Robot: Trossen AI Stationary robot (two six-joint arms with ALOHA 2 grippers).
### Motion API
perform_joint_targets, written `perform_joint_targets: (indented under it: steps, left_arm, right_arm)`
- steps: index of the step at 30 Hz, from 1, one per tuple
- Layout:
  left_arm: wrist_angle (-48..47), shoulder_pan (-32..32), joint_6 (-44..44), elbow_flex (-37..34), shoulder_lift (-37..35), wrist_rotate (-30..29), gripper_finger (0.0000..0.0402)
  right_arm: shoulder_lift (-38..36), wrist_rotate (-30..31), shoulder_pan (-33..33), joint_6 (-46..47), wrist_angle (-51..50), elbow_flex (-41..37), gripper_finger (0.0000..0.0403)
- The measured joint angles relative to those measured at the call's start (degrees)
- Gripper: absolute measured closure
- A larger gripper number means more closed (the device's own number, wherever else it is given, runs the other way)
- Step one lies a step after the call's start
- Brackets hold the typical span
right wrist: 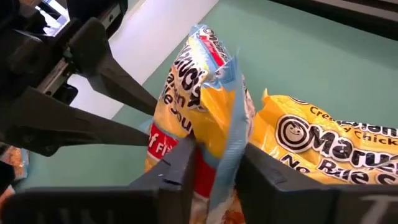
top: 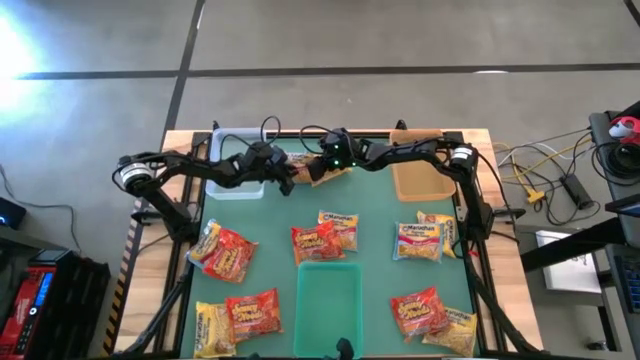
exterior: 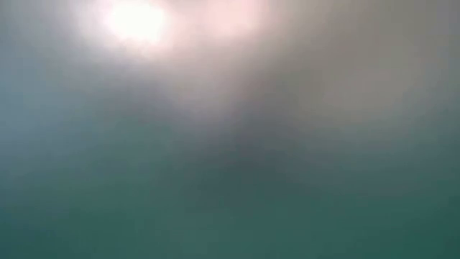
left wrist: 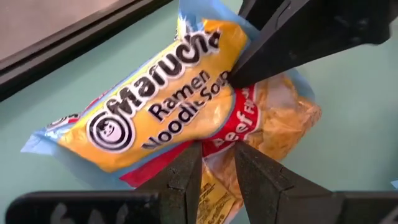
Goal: Sort Maruchan noodles
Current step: Put the blue noodle pack into the yellow bin
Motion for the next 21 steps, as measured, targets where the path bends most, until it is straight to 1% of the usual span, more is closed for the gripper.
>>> perform_joint_targets:
  steps: [6, 8, 11, 12, 17, 21]
  left_arm:
    - [-0.43, 0.0, -0.41, 0.48, -0.61, 0.25, 0.0322]
    - [-0.78, 0.0, -0.81, 0.48, -1.4, 1.65, 0.0322]
    - [-1.51, -0.07, -1.09, 0.33, -3.27, 4.99, 0.0322]
    - [-1.95, -0.12, -1.09, 0.33, -4.14, 5.26, 0.0322]
    - [-5.24, -0.11, -0.45, 0.29, -9.47, 5.27, 0.0322]
    - [-8.43, -0.12, 0.44, 0.28, -13.74, 4.93, 0.0322]
  right_arm:
    - [0.0, -0.01, -0.28, -0.84, -0.43, 0.0, 0.0379]
    - [0.0, -0.07, -0.38, -1.6, -0.56, 0.0, 0.039]
    - [-0.12, -0.13, -0.64, -2.0, -0.61, 0.0, 0.0394]
    - [-0.17, -0.24, -0.76, -2.05, -0.61, 0.0, 0.0394]
    - [-1.08, -0.65, -1.37, -3.32, -1.15, -0.02, 0.0394]
    - [-3.26, -0.66, -1.54, -5.68, -1.94, -0.04, 0.0395]
